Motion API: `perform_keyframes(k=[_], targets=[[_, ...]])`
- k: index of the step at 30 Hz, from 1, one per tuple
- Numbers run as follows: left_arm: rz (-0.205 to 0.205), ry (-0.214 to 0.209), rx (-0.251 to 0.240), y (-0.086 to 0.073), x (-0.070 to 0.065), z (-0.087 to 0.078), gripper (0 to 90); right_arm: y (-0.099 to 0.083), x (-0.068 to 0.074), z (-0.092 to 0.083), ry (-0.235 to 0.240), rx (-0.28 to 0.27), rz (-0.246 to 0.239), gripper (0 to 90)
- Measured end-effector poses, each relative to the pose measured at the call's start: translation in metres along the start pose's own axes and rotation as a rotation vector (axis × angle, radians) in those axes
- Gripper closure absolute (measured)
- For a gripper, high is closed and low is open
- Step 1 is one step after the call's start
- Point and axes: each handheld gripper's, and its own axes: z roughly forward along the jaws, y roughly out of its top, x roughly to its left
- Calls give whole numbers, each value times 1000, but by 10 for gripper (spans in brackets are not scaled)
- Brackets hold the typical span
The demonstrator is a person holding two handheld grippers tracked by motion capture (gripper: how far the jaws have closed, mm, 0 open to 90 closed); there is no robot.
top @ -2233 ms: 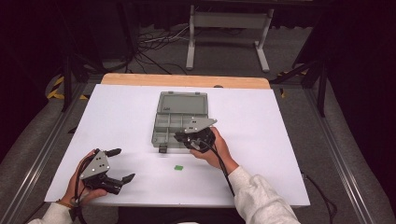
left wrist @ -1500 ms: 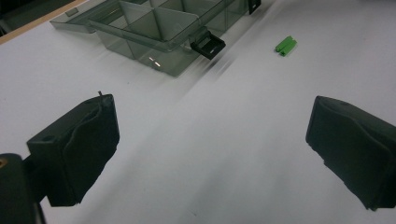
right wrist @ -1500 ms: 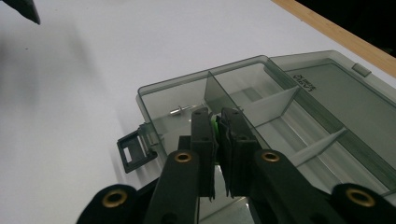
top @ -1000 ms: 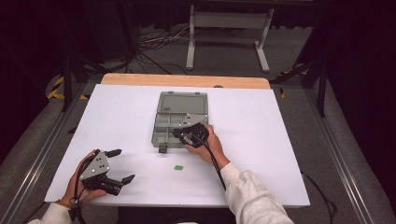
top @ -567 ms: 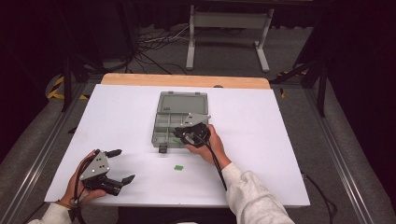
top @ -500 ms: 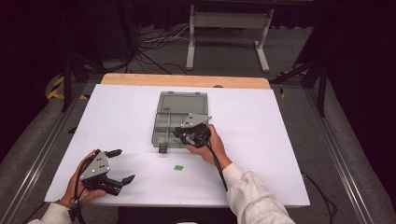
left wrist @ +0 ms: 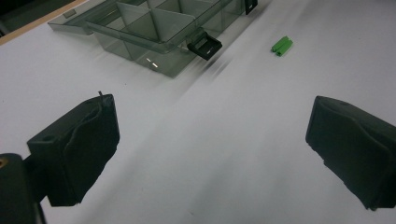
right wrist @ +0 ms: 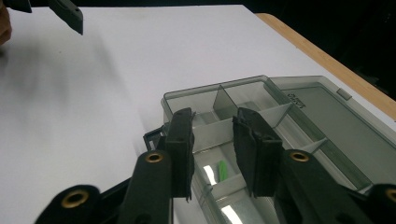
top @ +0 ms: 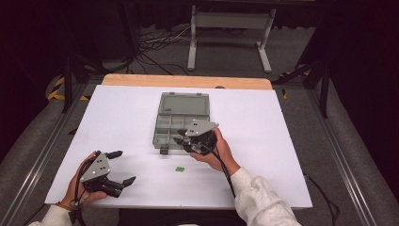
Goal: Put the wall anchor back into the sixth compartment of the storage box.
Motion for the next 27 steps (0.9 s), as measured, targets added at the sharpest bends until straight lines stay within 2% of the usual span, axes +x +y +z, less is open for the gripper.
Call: perform_keyframes(k=[5,14,19,22,27], targets=[[7,-1,5,0,1,0,37,0,1,-5,0,-8,1,613],[8,-1,4,0,1,0,37,-1,5,-12,-7,-4,-7,451],[8,-6,5,0,0,1,37,-2,6,-15,-22,7,-4,294],[7,-4,6,0,0,1,37,-3,7,-15,-57,24,-6,174],[4,-3,4,0,0,1,37,-7,9,-15,-66,36,-10,103]])
